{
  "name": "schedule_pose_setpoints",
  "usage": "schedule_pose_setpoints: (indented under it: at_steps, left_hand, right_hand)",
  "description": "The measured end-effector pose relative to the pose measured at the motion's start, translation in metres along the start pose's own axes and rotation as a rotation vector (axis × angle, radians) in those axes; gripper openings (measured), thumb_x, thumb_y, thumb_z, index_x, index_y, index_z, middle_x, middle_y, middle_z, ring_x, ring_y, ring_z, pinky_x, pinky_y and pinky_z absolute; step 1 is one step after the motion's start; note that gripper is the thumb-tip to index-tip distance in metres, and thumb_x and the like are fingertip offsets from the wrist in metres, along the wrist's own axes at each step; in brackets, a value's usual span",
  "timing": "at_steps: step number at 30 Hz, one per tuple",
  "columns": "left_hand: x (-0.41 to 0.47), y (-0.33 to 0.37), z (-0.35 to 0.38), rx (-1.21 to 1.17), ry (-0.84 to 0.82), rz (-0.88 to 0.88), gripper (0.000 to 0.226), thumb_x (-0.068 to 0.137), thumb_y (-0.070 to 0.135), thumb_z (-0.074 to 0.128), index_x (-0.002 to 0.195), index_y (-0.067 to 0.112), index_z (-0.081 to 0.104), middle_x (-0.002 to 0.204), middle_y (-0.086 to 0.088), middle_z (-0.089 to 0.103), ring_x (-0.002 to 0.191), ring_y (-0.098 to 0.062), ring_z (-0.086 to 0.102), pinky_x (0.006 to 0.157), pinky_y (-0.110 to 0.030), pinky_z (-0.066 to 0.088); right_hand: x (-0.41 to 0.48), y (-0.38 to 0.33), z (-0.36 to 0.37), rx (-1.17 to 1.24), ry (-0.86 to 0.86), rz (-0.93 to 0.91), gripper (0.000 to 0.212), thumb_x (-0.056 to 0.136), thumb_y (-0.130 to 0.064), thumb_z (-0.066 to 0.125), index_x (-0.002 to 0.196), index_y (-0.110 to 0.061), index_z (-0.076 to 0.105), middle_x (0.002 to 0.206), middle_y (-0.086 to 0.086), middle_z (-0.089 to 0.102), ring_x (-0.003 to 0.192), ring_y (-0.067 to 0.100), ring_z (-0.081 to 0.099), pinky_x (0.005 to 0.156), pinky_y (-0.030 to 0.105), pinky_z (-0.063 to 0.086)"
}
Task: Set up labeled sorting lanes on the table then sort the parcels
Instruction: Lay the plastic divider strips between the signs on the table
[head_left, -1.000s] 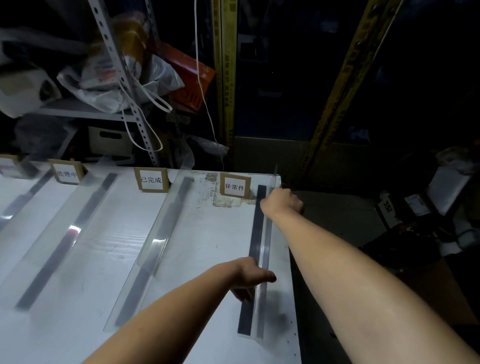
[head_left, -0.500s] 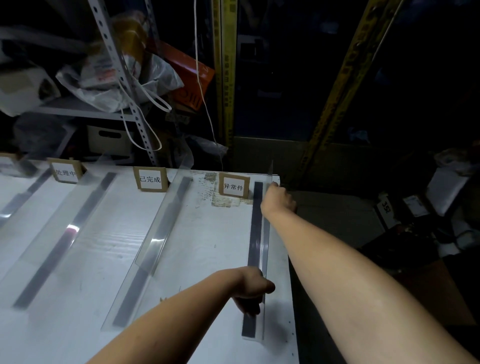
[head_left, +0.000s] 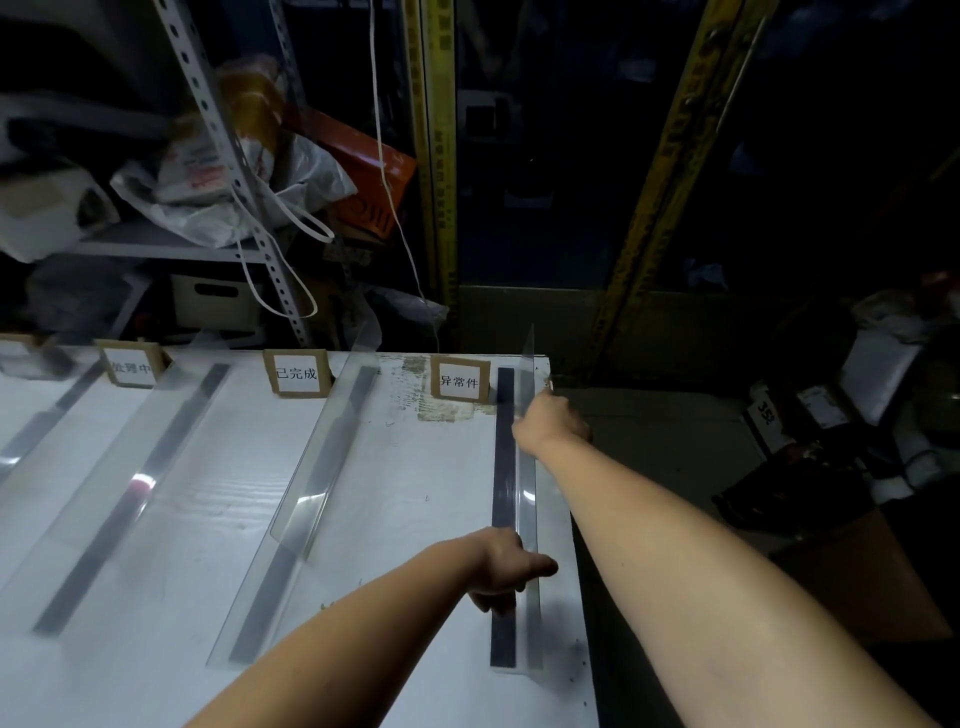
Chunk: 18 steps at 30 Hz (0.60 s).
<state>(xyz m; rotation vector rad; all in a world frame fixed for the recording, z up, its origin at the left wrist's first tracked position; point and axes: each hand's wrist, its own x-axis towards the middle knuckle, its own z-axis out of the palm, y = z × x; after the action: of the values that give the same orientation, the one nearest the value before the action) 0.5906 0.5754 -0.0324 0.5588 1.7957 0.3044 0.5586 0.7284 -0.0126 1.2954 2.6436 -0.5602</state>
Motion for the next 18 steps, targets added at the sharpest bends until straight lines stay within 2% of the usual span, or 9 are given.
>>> schedule_pose_setpoints:
  at_steps: [4,11,13,18]
  left_hand:
    - [-0.001,-0.002,0.003,0.021,0.0,-0.008,0.066,0.094,0.058,0.051,0.117,-0.003,0.061,0.11,-0.024,0.071,0.099,-0.033,0.073,0.08,-0.038,0.059]
    - [-0.012,-0.008,-0.012,-0.038,0.008,-0.014,0.09,0.088,0.075,0.047,0.126,-0.006,0.057,0.121,-0.025,0.067,0.105,-0.034,0.07,0.091,-0.041,0.057]
    - [-0.017,-0.013,-0.022,-0.08,0.065,0.003,0.088,0.089,0.073,0.046,0.123,-0.006,0.06,0.116,-0.025,0.069,0.103,-0.034,0.071,0.088,-0.04,0.056]
    - [-0.029,-0.025,-0.054,-0.252,0.314,0.116,0.074,0.095,0.065,0.044,0.107,-0.003,0.069,0.095,-0.019,0.075,0.081,-0.029,0.073,0.074,-0.035,0.056]
  right_hand:
    - [-0.006,0.0,0.001,-0.002,-0.015,0.005,0.04,0.099,-0.026,0.061,0.134,-0.011,0.051,0.12,0.012,0.063,0.103,0.031,0.066,0.07,0.037,0.05]
    - [-0.015,-0.003,-0.006,-0.033,-0.021,0.005,0.039,0.099,-0.028,0.06,0.132,-0.01,0.052,0.118,0.011,0.063,0.1,0.029,0.065,0.071,0.036,0.052]
    - [-0.017,-0.004,-0.009,-0.038,-0.01,0.004,0.037,0.098,-0.03,0.06,0.13,-0.011,0.055,0.116,0.011,0.064,0.098,0.029,0.066,0.075,0.037,0.055]
    - [-0.025,-0.01,-0.026,-0.084,0.028,-0.012,0.036,0.098,-0.031,0.06,0.128,-0.011,0.057,0.109,0.011,0.064,0.093,0.027,0.066,0.077,0.039,0.059]
